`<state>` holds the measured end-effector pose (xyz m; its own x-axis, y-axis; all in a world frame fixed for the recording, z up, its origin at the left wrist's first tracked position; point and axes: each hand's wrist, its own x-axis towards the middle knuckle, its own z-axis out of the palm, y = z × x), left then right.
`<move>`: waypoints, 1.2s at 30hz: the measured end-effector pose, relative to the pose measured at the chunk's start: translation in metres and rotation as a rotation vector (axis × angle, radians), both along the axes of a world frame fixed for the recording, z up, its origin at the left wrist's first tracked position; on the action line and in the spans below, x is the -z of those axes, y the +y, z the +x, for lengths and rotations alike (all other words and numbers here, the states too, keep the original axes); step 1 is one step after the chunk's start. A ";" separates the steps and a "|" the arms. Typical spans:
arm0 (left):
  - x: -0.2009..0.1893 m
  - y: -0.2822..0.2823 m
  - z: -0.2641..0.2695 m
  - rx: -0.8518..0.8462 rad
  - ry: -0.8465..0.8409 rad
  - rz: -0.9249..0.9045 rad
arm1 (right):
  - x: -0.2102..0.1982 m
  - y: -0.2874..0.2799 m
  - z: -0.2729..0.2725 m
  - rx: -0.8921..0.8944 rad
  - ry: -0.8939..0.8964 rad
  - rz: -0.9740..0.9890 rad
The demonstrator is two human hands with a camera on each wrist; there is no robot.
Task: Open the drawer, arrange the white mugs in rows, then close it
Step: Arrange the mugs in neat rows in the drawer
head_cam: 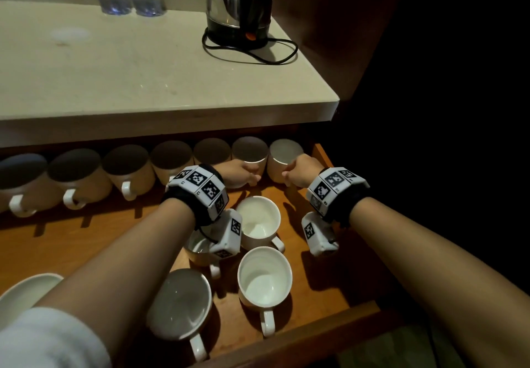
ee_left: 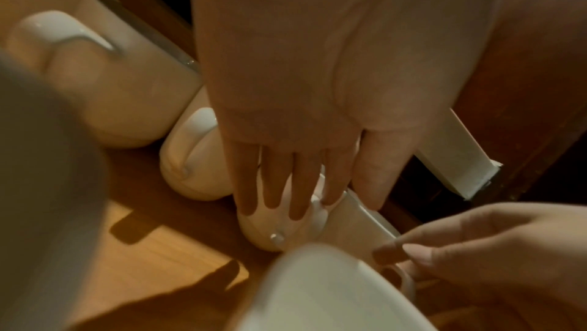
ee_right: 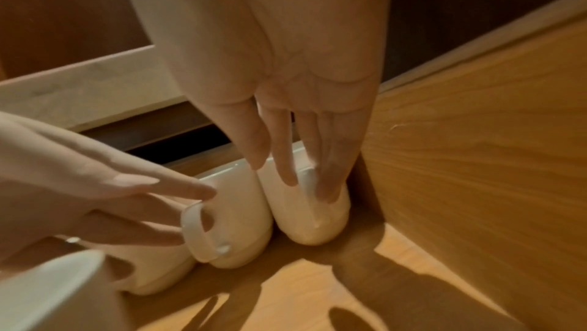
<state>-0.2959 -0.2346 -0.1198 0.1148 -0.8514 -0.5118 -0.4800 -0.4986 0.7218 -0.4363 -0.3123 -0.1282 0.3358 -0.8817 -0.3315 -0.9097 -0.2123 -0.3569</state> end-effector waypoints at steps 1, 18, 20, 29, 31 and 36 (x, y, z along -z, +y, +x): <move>0.001 -0.002 0.001 0.005 -0.007 0.011 | 0.000 -0.002 0.000 0.002 -0.002 -0.001; 0.007 -0.009 0.009 0.076 -0.048 0.096 | 0.012 -0.012 -0.006 0.032 -0.171 0.110; 0.008 -0.010 0.008 0.066 -0.043 0.098 | 0.013 -0.008 -0.009 -0.017 -0.140 0.073; -0.007 -0.007 0.009 0.059 -0.104 0.017 | -0.001 0.013 -0.017 0.025 -0.194 0.036; -0.015 0.000 0.013 0.063 -0.119 0.024 | -0.006 0.020 -0.016 -0.039 -0.177 0.153; -0.017 0.019 0.023 0.063 -0.147 0.052 | -0.009 0.051 -0.004 -0.279 0.137 0.281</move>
